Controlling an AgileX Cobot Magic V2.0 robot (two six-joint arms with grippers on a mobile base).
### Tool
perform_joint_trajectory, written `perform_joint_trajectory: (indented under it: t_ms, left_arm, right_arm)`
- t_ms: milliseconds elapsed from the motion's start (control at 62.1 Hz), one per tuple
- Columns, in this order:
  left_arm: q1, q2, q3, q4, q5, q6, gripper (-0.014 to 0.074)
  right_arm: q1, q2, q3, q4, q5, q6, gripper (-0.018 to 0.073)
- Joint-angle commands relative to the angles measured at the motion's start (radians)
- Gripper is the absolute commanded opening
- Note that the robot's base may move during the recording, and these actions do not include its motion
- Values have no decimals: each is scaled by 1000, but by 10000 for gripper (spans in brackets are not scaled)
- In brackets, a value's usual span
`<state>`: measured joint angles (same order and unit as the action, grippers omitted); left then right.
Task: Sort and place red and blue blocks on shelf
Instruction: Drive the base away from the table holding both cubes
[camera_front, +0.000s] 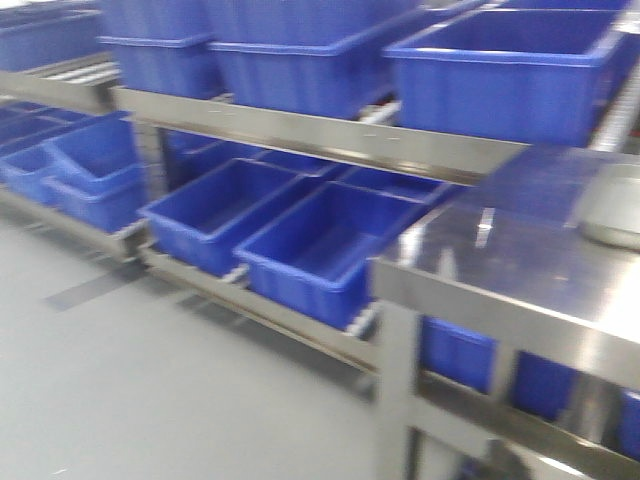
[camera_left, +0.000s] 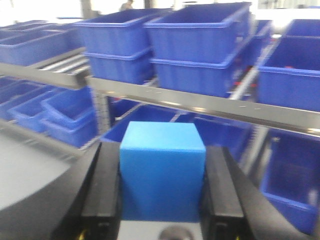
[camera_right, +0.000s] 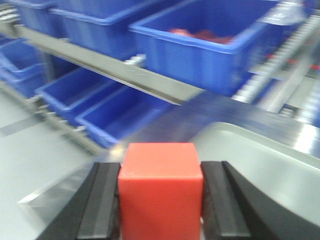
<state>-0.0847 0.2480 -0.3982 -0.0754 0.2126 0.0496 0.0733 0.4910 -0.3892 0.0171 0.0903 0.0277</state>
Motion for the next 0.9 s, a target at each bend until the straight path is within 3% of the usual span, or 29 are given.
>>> perform_joint_trajectory:
  t_ms: [0, 886]
  left_arm:
    - [-1, 7, -28, -2, -94, -3, 125]
    - [-1, 7, -28, -2, -94, -3, 125]
  right_arm:
    - [-8, 1, -29, -8, -81, -5, 52]
    - [-8, 1, -29, -8, -81, -5, 52]
